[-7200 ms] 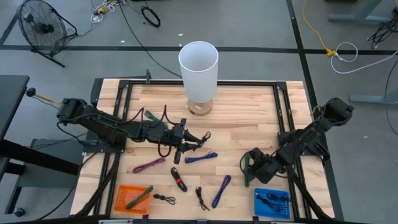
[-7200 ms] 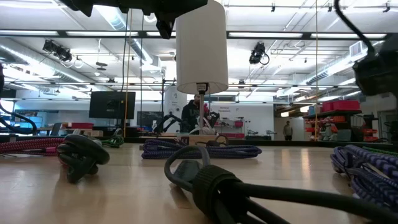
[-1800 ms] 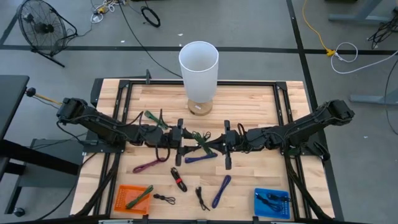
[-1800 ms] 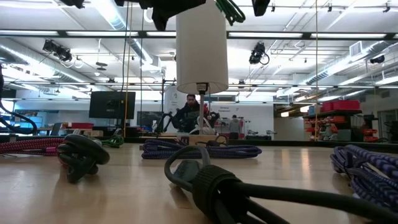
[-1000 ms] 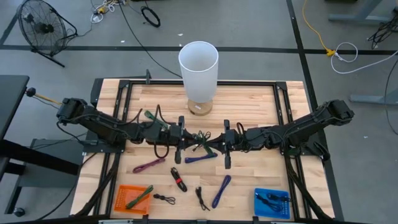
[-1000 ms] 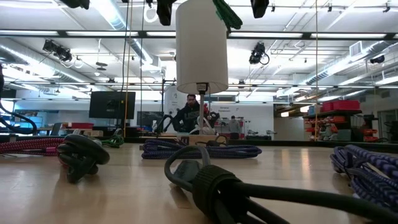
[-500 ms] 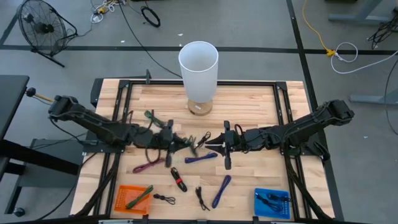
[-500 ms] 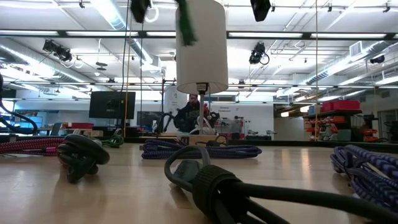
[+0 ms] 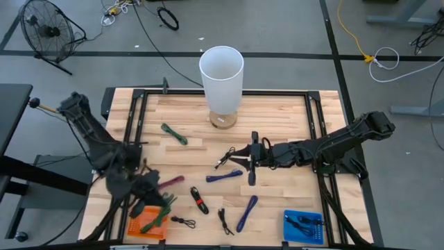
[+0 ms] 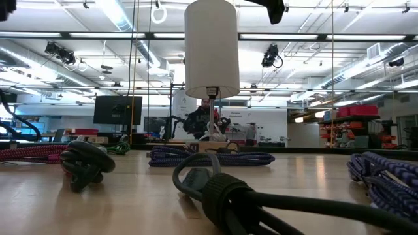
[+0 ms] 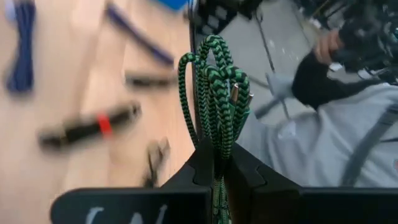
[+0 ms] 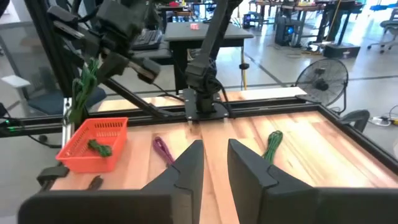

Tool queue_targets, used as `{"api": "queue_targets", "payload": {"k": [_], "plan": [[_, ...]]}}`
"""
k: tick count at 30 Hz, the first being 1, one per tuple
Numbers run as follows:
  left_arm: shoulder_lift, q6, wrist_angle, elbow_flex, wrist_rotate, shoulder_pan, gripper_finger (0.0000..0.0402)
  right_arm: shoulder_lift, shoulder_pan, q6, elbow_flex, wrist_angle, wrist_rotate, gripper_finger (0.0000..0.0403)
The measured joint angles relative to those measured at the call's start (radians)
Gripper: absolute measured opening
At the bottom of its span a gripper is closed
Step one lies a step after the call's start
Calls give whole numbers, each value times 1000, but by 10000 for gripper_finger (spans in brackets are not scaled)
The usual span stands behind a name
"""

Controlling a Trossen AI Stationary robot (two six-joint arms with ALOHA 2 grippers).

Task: Pick & Place USB Port
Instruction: Put the black and green charger cable into the orange bin

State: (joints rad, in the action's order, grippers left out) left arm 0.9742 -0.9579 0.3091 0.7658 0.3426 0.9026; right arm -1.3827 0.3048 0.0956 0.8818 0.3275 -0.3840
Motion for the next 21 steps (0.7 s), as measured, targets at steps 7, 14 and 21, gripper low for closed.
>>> {"api": "queue_targets", "payload": {"k": [7, 14, 21], "plan": [[0, -343, 232, 0, -12, 120, 16, 0, -16, -3, 0, 0, 0, 70], [26, -472, 308, 0, -29, 147, 16, 0, -15, -3, 0, -3, 3, 70], [139, -509, 316, 0, -169, 147, 16, 1, -15, -3, 0, -10, 3, 70]]}}
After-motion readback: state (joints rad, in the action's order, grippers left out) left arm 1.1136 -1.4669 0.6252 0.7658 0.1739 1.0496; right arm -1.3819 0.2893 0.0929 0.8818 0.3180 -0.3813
